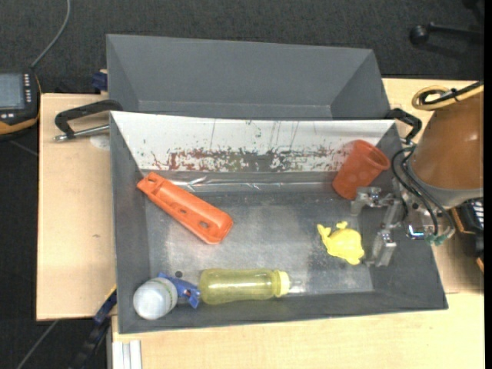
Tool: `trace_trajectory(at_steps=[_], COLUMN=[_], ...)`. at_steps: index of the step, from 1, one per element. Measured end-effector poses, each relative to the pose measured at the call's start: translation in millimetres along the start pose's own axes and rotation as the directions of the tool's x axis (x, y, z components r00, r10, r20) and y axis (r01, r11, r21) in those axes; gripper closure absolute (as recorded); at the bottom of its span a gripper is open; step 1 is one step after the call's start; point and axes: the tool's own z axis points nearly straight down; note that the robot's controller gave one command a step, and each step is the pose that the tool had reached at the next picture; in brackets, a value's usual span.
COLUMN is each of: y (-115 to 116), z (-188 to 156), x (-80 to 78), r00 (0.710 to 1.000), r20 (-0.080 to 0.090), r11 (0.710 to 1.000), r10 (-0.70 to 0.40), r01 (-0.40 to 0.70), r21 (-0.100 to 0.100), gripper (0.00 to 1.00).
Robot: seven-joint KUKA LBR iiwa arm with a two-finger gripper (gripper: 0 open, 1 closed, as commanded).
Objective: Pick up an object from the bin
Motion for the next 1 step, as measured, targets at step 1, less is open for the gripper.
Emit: trace_trajectory(at_steps=[1], y=[0.0], z=[0.0], x=[0.0], r00=[1.000], r20=[0.000], r11=[1.000], r10=[0.000], r01=[0.000], r21=[0.000], gripper=[0.00])
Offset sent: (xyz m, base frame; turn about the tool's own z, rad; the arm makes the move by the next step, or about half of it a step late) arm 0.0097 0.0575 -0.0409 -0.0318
